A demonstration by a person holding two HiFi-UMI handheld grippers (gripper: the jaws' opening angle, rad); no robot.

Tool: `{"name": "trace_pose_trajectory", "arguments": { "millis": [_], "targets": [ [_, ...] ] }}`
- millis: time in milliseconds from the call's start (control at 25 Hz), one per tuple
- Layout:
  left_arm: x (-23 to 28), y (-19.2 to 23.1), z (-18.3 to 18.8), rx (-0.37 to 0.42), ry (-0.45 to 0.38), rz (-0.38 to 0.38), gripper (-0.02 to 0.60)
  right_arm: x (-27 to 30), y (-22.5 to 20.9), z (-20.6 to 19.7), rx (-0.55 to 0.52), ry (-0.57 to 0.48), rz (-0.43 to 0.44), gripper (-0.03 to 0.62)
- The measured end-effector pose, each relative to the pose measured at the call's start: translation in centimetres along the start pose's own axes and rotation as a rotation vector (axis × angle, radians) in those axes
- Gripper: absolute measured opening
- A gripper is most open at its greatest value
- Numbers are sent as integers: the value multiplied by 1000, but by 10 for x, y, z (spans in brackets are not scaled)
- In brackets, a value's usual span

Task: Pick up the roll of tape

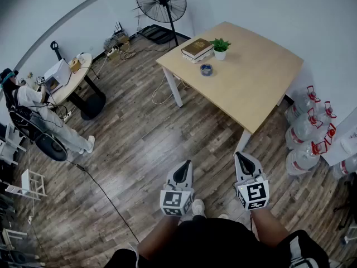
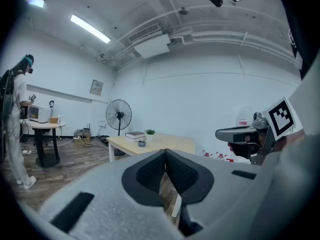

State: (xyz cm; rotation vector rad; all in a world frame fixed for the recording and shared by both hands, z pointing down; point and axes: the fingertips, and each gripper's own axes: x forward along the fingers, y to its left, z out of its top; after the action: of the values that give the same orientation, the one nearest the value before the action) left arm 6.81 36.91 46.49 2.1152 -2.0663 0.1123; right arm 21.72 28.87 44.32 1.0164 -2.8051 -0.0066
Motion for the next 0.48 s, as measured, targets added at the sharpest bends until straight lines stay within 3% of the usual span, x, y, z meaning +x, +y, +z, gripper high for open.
{"name": "trace_pose_trajectory", "arguments": {
  "millis": [480],
  "targets": [
    [11, 20, 0, -1, -1, -17, 5, 24, 0, 5, 8, 11, -39, -8]
  ]
}}
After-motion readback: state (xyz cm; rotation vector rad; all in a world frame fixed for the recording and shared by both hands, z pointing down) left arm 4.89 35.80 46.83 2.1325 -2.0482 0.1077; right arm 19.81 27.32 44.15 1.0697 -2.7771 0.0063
